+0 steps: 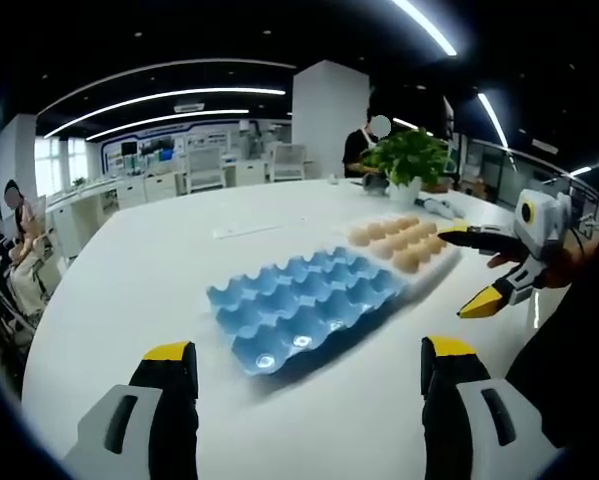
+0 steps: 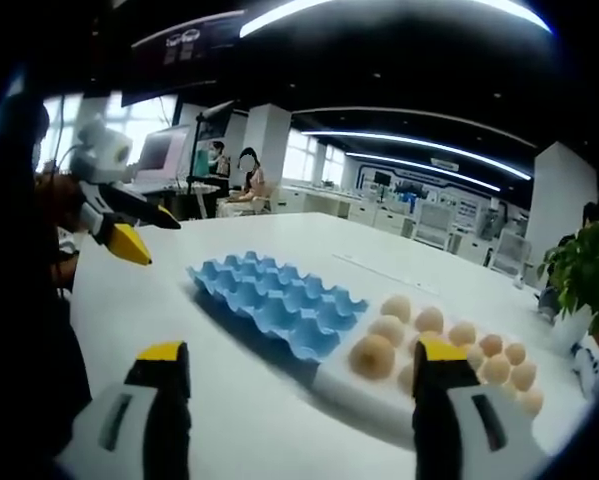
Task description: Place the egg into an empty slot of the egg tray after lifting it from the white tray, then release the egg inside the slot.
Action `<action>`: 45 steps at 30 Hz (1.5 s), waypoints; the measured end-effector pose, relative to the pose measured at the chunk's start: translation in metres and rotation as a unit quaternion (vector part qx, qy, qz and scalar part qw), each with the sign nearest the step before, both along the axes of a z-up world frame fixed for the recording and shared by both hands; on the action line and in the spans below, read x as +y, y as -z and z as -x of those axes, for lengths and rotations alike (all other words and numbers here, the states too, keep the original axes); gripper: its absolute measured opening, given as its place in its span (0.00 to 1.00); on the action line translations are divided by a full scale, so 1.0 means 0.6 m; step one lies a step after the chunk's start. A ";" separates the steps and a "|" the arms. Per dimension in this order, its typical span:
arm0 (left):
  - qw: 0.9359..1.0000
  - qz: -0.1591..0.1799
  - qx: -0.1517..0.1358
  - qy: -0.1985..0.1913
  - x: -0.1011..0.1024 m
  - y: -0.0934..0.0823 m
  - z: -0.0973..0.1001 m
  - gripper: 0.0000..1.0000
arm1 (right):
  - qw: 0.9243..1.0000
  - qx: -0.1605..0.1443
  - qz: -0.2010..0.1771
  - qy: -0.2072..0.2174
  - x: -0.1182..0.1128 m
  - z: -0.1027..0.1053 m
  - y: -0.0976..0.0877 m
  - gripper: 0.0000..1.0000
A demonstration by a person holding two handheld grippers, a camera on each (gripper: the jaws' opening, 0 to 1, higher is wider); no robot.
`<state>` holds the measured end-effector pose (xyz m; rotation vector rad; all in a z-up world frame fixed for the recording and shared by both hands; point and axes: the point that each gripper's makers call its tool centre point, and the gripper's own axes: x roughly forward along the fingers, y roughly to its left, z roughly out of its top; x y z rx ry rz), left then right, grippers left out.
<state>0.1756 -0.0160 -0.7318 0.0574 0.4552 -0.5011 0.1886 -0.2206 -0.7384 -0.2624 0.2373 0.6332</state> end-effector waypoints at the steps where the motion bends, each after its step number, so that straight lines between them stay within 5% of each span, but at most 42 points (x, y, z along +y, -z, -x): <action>1: 1.000 0.000 0.000 0.000 0.000 0.000 0.000 0.93 | 1.000 0.000 0.000 0.001 -0.001 -0.002 0.000 0.95; 14: 1.000 -0.003 0.002 -0.001 0.006 0.002 -0.002 0.92 | 0.997 0.022 -0.011 0.067 -0.038 -0.034 0.003 0.83; 18: 1.000 -0.006 0.005 -0.004 0.010 0.005 -0.002 0.92 | 0.992 0.052 -0.037 0.110 -0.057 -0.052 0.007 0.67; 24: 1.000 -0.013 0.007 -0.011 0.021 0.009 -0.006 0.92 | 0.986 0.076 -0.008 0.148 -0.076 -0.084 0.005 0.30; 28: 1.000 -0.011 0.007 -0.013 0.027 0.010 -0.006 0.91 | 0.986 0.062 0.028 0.151 -0.083 -0.109 0.002 0.30; 33: 1.000 -0.010 0.013 -0.017 0.030 0.014 -0.005 0.90 | 0.987 0.103 0.044 0.118 -0.062 -0.118 0.028 0.29; 39: 0.997 0.006 0.045 -0.055 0.058 0.022 -0.008 0.91 | 0.973 0.162 0.133 0.094 -0.059 -0.112 0.080 0.27; 40: 0.996 0.010 0.055 -0.062 0.062 0.024 -0.008 0.92 | 0.978 0.147 0.115 0.091 -0.050 -0.120 0.071 0.26; 45: 0.996 0.023 0.047 -0.075 0.068 0.015 -0.015 0.90 | 0.974 0.176 0.118 0.081 -0.053 -0.121 0.074 0.27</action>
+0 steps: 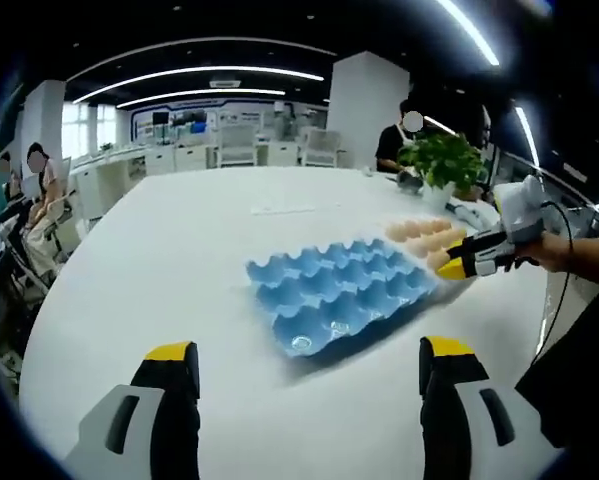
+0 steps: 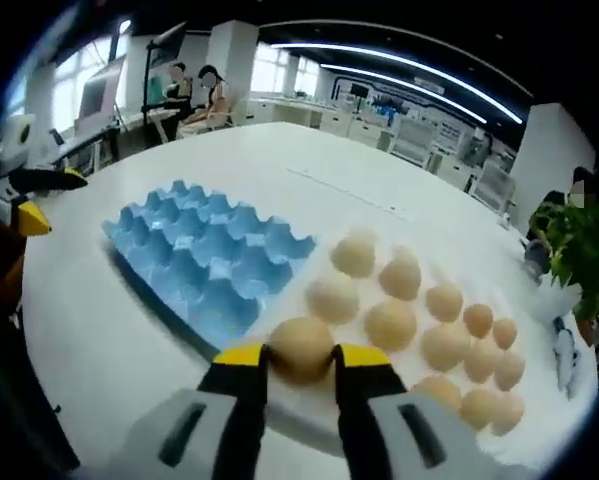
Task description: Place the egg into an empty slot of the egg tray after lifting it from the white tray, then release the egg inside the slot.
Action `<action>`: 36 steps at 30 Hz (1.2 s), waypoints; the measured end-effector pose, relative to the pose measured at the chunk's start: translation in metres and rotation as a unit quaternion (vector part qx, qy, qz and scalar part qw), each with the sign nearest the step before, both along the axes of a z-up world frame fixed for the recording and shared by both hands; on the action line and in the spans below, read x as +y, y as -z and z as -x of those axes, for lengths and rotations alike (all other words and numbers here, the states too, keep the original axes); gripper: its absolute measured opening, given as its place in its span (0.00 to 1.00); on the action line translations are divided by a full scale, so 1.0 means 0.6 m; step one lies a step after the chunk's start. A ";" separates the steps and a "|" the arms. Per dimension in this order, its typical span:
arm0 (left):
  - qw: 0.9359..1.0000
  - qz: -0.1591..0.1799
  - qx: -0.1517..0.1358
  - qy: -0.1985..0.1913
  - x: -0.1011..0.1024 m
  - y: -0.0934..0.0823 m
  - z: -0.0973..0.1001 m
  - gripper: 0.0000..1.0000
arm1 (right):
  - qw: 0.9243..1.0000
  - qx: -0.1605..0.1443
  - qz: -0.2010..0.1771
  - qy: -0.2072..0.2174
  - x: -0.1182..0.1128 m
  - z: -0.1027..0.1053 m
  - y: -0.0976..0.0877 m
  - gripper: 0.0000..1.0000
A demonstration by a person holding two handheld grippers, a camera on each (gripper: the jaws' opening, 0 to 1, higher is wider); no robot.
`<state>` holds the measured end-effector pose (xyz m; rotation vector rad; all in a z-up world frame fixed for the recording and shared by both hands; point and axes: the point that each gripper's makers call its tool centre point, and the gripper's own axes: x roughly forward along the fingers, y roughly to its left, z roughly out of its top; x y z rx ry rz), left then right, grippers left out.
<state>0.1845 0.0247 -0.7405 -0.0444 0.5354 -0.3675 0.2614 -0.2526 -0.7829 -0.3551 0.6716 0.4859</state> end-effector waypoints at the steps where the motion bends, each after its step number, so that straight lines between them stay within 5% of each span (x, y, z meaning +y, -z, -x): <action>1: 1.000 -0.001 0.000 0.000 -0.001 -0.001 0.000 0.91 | 1.000 0.004 0.009 -0.010 0.001 0.000 0.001 0.27; 9: 1.000 -0.007 0.005 0.007 -0.005 0.009 0.005 0.91 | 1.000 0.015 0.008 -0.008 0.002 0.003 0.001 0.26; 15: 0.999 -0.043 0.007 0.020 -0.002 0.019 0.009 0.91 | 0.997 0.036 -0.065 0.037 0.000 0.005 -0.014 0.25; 20: 0.999 -0.035 0.006 0.023 -0.002 0.020 0.004 0.90 | 0.986 0.048 -0.142 0.066 0.006 0.001 -0.045 0.25; 22: 0.999 -0.036 0.007 0.023 -0.001 0.021 0.003 0.90 | 0.982 0.057 -0.167 0.061 0.026 0.004 -0.056 0.25; 25: 0.999 -0.041 0.011 0.025 0.004 0.026 0.001 0.90 | 0.986 0.056 -0.157 0.027 0.060 0.009 -0.064 0.25; 36: 0.998 -0.058 0.013 0.036 0.015 0.035 -0.001 0.90 | 0.975 0.071 -0.170 -0.124 0.286 0.036 -0.070 0.26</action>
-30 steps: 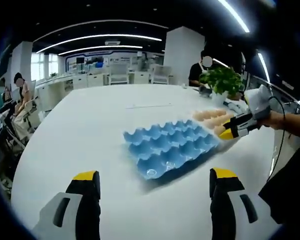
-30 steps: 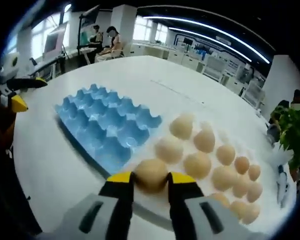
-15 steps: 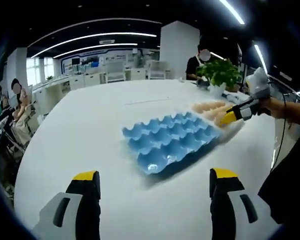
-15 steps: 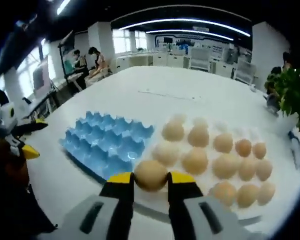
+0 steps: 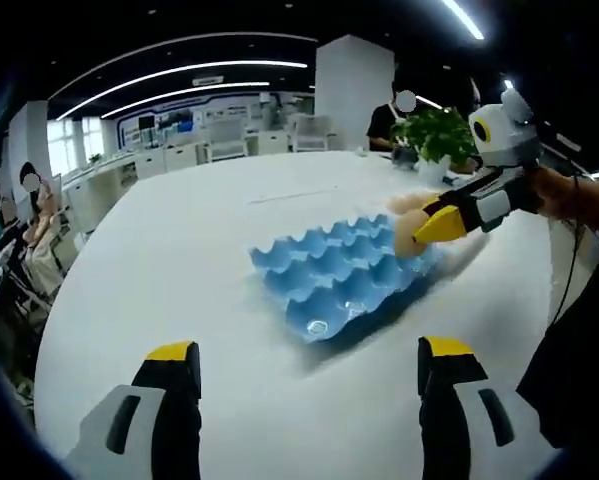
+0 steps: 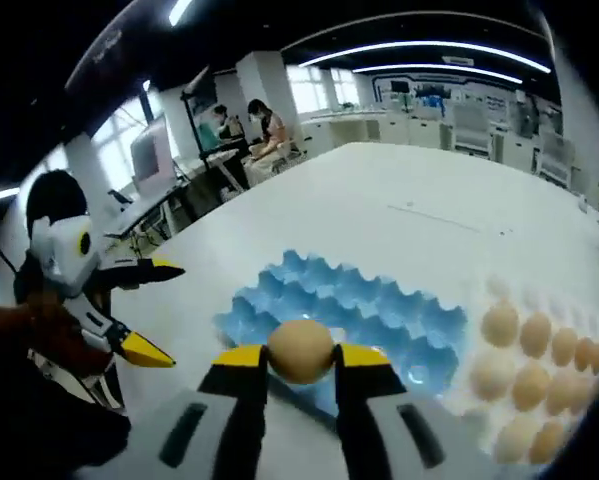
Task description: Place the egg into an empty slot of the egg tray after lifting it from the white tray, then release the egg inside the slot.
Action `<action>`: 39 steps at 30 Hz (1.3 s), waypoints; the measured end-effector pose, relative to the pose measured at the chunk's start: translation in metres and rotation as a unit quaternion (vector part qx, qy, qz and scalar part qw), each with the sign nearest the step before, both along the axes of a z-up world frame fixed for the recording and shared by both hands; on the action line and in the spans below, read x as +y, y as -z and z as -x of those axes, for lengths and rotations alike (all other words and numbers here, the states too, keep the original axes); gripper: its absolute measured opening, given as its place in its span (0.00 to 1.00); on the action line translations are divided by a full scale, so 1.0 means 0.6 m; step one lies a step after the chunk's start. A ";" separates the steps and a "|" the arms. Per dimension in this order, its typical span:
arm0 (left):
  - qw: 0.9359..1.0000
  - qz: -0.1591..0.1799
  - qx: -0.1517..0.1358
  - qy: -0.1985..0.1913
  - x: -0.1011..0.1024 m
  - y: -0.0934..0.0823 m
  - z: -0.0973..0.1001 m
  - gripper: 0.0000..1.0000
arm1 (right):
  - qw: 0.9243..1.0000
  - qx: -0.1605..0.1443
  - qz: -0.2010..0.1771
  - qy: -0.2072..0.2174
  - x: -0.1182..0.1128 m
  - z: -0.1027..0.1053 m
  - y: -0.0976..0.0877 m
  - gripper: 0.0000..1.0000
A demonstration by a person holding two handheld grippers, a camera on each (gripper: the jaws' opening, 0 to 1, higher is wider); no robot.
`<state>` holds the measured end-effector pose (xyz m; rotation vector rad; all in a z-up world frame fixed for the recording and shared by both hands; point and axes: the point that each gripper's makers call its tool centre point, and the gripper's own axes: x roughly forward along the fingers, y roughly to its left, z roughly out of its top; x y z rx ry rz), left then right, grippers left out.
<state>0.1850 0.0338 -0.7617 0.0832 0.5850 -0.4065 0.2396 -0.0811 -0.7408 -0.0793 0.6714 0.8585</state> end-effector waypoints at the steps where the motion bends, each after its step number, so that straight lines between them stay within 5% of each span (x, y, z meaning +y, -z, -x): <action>1: 1.000 -0.005 -0.001 0.006 -0.001 0.001 0.000 0.90 | 1.000 -0.016 0.006 -0.018 0.021 0.000 -0.001 0.26; 7: 1.000 -0.001 -0.001 0.012 -0.006 0.001 -0.003 0.89 | 0.995 -0.040 0.023 -0.091 0.109 0.010 0.014 0.26; 13: 1.000 0.002 -0.001 0.015 -0.010 0.001 -0.002 0.89 | 0.989 -0.052 0.042 -0.135 0.148 0.015 0.044 0.26; 24: 1.000 0.005 0.001 0.007 -0.005 0.003 -0.004 0.89 | 0.975 -0.086 0.095 -0.180 0.152 0.018 0.075 0.26; 33: 1.000 0.004 0.001 0.009 -0.005 -0.001 -0.005 0.89 | 0.974 -0.095 0.089 -0.183 0.148 0.017 0.073 0.27; 37: 1.000 0.002 -0.001 0.011 -0.008 -0.003 -0.005 0.89 | 0.968 -0.144 0.093 -0.181 0.133 0.018 0.064 0.32; 39: 1.000 0.003 -0.002 0.012 -0.010 -0.004 -0.005 0.89 | 0.973 -0.151 0.067 -0.158 0.117 0.019 0.048 0.32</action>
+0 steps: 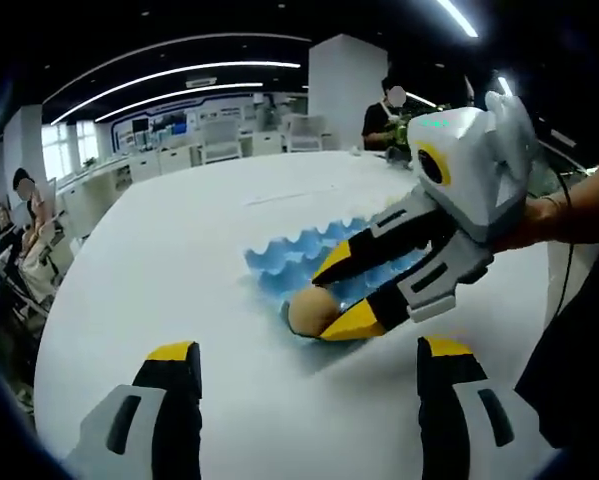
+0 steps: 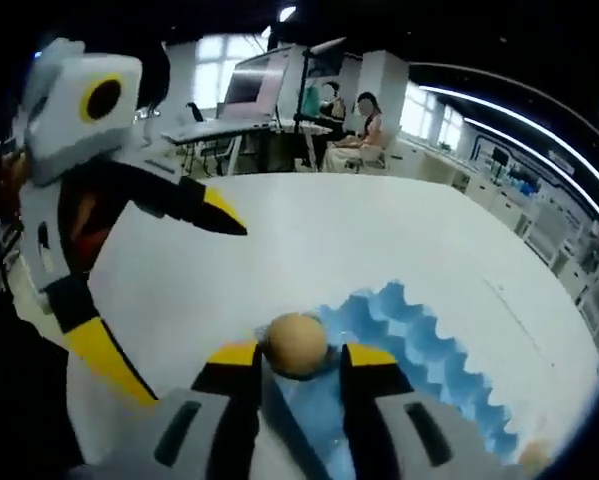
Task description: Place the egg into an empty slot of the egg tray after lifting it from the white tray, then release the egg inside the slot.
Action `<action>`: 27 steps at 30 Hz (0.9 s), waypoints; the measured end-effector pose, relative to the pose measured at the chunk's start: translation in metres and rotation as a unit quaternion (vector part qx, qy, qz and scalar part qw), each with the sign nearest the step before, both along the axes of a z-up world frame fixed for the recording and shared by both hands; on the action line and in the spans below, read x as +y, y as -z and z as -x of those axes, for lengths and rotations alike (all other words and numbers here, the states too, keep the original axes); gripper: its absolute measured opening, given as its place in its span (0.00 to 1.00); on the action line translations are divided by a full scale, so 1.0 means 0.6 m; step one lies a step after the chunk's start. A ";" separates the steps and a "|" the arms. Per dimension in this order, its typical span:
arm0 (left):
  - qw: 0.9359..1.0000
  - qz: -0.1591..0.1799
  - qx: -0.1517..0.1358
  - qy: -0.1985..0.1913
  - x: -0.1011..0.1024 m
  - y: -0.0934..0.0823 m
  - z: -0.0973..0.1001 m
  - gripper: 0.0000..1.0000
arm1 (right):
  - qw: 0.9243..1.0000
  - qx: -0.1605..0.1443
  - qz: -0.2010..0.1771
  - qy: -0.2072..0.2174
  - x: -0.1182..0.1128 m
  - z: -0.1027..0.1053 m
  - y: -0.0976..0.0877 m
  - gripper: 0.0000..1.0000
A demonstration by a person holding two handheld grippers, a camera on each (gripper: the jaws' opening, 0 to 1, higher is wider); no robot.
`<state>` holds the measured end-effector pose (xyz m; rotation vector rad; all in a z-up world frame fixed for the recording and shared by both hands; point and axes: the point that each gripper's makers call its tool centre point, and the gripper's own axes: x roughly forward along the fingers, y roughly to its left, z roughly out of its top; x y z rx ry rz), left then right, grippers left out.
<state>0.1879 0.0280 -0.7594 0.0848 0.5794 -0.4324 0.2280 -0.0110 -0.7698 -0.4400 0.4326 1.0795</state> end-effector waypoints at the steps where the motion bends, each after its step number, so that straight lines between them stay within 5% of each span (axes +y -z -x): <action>1: 1.000 0.000 0.000 0.001 0.000 0.000 0.000 0.89 | 0.999 0.003 -0.023 0.021 -0.017 -0.003 -0.013 0.32; 5: 1.000 0.000 0.000 -0.001 0.001 0.000 -0.001 0.89 | 0.994 0.005 -0.061 0.094 -0.088 -0.016 -0.034 0.33; 8: 1.000 -0.003 0.000 0.003 0.001 0.000 -0.001 0.89 | 0.981 0.032 -0.076 0.177 -0.177 -0.025 -0.031 0.32; 15: 1.000 -0.005 0.000 0.005 -0.003 0.000 -0.001 0.89 | 0.958 0.018 -0.057 0.279 -0.333 -0.022 -0.027 0.30; 23: 1.000 -0.008 0.002 0.010 -0.008 0.002 0.003 0.88 | 0.932 -0.032 -0.038 0.359 -0.435 -0.037 -0.043 0.30; 27: 1.000 -0.009 0.001 0.010 -0.010 0.002 0.004 0.88 | 0.922 -0.017 -0.022 0.386 -0.468 -0.044 -0.025 0.30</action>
